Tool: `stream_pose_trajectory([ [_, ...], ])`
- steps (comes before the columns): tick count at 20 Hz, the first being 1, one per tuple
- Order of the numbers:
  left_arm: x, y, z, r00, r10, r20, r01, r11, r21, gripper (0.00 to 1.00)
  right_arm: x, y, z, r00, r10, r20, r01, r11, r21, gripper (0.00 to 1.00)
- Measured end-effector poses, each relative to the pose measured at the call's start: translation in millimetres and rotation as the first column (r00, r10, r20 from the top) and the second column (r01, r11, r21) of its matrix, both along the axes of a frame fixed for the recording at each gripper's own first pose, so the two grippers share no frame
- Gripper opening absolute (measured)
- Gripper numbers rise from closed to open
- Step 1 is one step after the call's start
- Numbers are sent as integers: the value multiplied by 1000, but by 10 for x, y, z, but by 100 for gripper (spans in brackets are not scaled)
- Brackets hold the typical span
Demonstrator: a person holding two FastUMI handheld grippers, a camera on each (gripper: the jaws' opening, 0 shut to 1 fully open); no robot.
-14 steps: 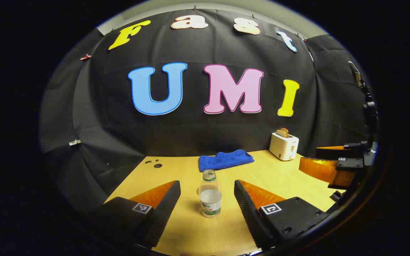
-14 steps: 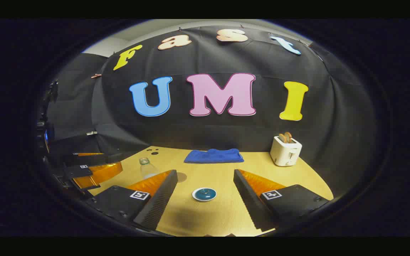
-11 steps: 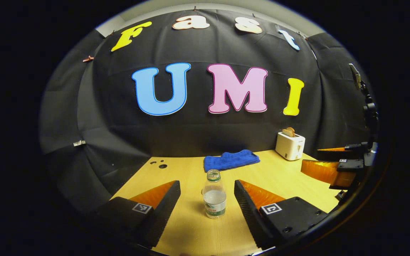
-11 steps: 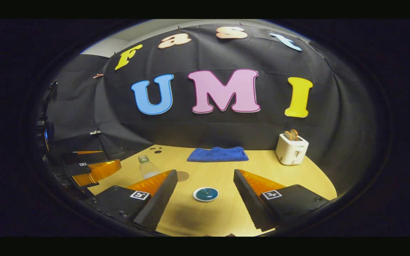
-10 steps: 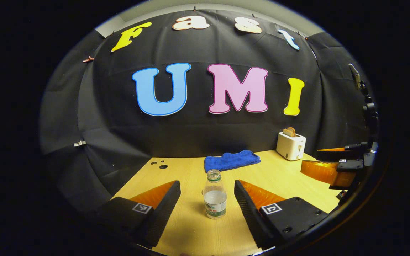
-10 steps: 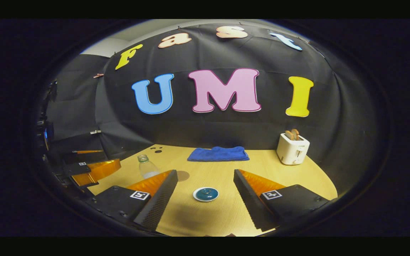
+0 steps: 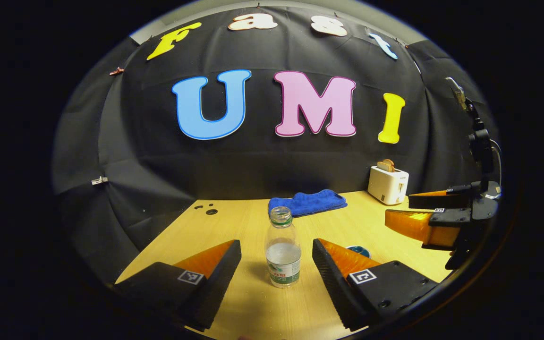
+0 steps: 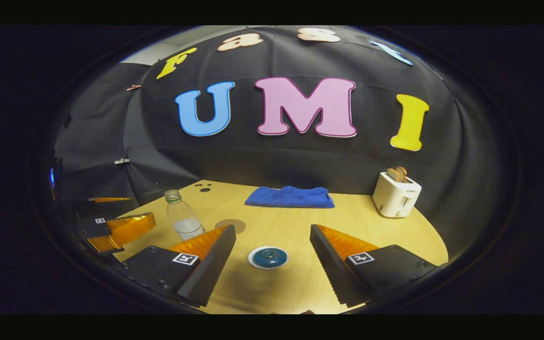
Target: Open the teacup lid with one hand, grasp the water bottle and pour water into the teacup with the other hand; after pouring, place the water bottle on the coaster and then close the teacup lid.
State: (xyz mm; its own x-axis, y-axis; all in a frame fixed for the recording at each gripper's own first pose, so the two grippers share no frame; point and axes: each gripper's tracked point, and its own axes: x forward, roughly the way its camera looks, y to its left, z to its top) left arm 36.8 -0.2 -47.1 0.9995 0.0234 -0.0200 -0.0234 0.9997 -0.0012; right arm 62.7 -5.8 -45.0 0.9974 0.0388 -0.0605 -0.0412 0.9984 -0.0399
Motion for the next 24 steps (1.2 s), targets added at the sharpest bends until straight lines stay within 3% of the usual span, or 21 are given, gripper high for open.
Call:
stream_pose_trajectory([
  [18, 368, 186, -970, 993, 35, -117, -43, 997, -64, 96, 806, -25, -927, 999, 4, -34, -7, 998, -68, 99],
  [23, 432, 229, -1106, 992, 41, -121, -49, 997, -57, 96, 925, -30, -1085, 999, 4, -32, -7, 997, -81, 97],
  [24, 430, 238, -1118, 992, 41, -121, -47, 997, -54, 96, 922, -23, -1099, 999, 6, -32, -9, 997, -82, 93],
])
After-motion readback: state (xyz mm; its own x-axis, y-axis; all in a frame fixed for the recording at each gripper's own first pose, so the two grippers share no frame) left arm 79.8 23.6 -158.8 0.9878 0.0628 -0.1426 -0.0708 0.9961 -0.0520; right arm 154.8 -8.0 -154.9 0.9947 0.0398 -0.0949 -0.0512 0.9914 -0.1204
